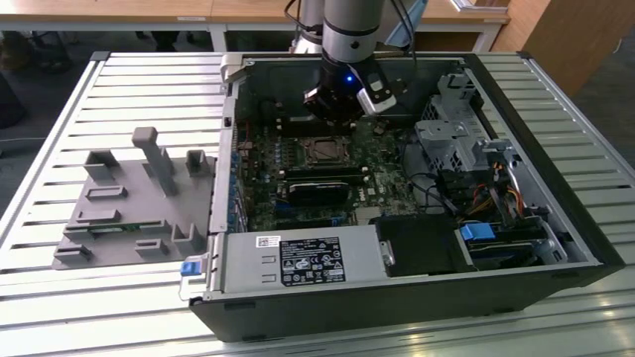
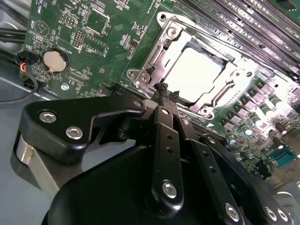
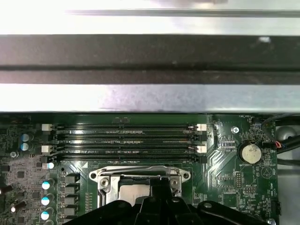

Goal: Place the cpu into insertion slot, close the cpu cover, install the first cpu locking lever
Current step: 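Install the first cpu locking lever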

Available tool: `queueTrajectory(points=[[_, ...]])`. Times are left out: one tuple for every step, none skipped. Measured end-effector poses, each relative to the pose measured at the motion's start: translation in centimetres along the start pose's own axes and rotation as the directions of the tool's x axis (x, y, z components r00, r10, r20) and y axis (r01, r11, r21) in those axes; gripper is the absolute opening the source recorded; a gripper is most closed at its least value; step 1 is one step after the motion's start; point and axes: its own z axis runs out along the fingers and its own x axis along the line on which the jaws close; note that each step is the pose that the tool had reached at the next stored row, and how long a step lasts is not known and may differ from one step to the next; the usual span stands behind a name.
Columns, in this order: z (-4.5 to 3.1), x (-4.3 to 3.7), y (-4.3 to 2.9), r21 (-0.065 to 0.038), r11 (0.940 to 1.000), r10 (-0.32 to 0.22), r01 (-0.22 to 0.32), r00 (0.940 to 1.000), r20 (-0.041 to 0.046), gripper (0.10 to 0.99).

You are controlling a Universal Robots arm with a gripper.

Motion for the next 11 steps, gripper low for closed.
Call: queueTrajectory(points=[[-0.03, 0.0, 0.0, 0.0, 1.0, 0.0, 0.0, 1.0, 0.0001, 0.106], [-0.07, 0.0, 0.01, 0.0, 1.0, 0.0, 0.0, 1.0, 0.0, 0.106], [-0.12, 0.0, 0.01, 0.0, 1.0, 0.0, 0.0, 1.0, 0.0001, 0.106], [-0.15, 0.0, 0.01, 0.0, 1.0, 0.0, 0.0, 1.0, 0.0, 0.106], [-0.18, 0.0, 0.02, 0.0, 1.0, 0.0, 0.0, 1.0, 0.0001, 0.106], [-0.19, 0.0, 0.02, 0.0, 1.0, 0.0, 0.0, 1.0, 0.0001, 0.106], [-0.22, 0.0, 0.02, 0.0, 1.0, 0.0, 0.0, 1.0, 0.0001, 0.106], [-0.23, -0.01, -0.01, 0.0, 1.0, 0.0, 0.0, 1.0, 0.0, 0.106], [-0.24, -0.01, -0.09, 0.0, 1.0, 0.0, 0.0, 1.0, -0.0001, 0.106], [-0.26, -0.01, -0.2, 0.0, 1.0, 0.0, 0.0, 1.0, 0.0, 0.106], [-0.32, -0.01, -0.24, 0.0, 1.0, 0.0, 0.0, 1.0, -0.0001, 0.106]])
